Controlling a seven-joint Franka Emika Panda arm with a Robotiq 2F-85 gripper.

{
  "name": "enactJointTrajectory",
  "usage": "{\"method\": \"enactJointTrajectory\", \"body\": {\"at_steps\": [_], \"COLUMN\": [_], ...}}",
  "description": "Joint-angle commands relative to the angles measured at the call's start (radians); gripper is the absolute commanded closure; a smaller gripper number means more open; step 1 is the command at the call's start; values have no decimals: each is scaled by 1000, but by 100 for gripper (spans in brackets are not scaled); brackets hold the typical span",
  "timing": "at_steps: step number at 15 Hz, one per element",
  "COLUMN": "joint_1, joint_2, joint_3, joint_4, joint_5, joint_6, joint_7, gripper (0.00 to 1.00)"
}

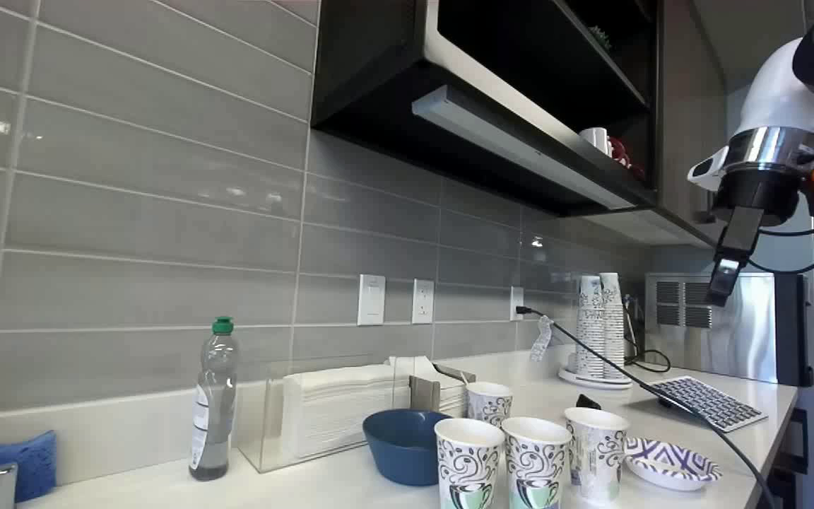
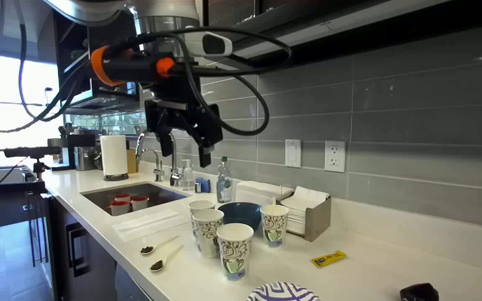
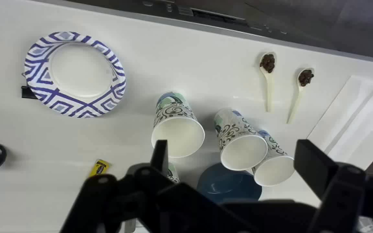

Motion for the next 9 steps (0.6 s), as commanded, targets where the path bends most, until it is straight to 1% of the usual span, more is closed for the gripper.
{"method": "enactJointTrajectory", "body": {"at_steps": [1, 6, 8, 9], "joint_1": [-13, -13, 30, 51], "joint_2": [4, 4, 27, 38], "joint_3": [10, 10, 56, 95], "joint_4": [3, 3, 6, 8], "joint_5": [10, 10, 32, 38], "joint_6": [-2, -2, 0, -4], "joint_7": [-9, -9, 7, 24], "gripper": [0, 0, 0, 0]}}
